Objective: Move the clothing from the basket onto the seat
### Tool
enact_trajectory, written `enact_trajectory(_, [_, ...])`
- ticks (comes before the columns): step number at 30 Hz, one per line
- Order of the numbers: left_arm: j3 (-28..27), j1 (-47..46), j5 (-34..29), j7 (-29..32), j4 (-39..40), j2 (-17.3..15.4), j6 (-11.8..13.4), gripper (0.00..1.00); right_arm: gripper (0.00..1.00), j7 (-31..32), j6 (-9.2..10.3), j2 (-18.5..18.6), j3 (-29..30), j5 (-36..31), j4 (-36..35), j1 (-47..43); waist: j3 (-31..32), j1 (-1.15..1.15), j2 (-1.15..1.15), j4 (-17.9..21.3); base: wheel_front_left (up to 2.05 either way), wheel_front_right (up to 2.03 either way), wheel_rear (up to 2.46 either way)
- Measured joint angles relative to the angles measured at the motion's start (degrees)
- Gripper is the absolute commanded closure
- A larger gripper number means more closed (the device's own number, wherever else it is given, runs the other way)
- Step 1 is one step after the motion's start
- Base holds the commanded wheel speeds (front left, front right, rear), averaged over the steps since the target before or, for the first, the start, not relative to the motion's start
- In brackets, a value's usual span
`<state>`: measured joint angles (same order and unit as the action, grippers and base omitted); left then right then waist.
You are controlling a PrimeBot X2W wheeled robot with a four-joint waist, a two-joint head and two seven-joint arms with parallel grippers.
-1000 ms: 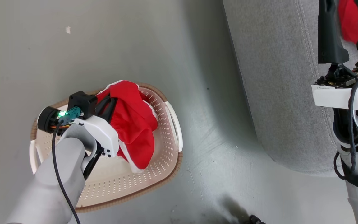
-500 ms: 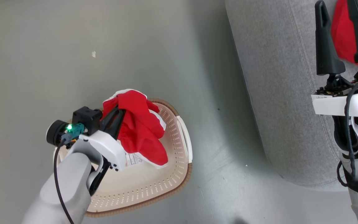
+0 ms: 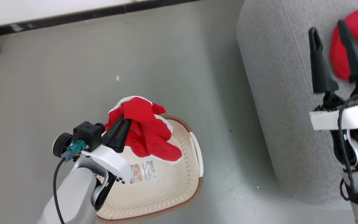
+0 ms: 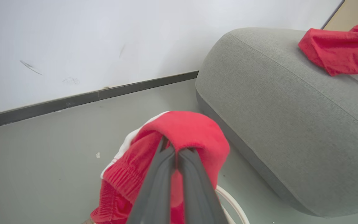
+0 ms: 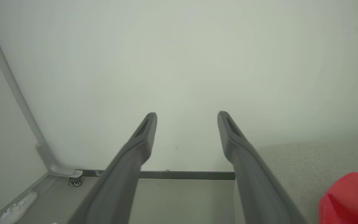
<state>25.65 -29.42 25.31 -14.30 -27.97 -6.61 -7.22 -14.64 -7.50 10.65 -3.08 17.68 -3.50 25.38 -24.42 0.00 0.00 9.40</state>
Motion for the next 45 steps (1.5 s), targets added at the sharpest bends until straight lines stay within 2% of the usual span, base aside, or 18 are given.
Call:
enact_trajectory(17, [-1.8,3.2,-1.3,0.0,9.5,1.0,0.0,1.00,0.00,0.0,0.00,2.5,-7.6,1.0,2.8,-5.2,7.8,0.00,0.00,-4.5,0.00,0.00,0.00])
enact_trajectory(23, [-1.4,3.2,-1.3,0.0,11.1,1.3,0.0,1.00,0.00,0.0,0.00,4.3,-12.4,1.7,4.2,-5.7,10.1,0.00,0.00,-6.1,0.00,0.00,0.00])
enact_trajectory(45, [2.8,2.6,-1.4,0.0,12.5,1.2,0.0,1.00,0.00,0.0,0.00,7.0,-30.8,4.1,5.6,-7.8,16.5,0.00,0.00,-11.5,0.00,0.00,0.00])
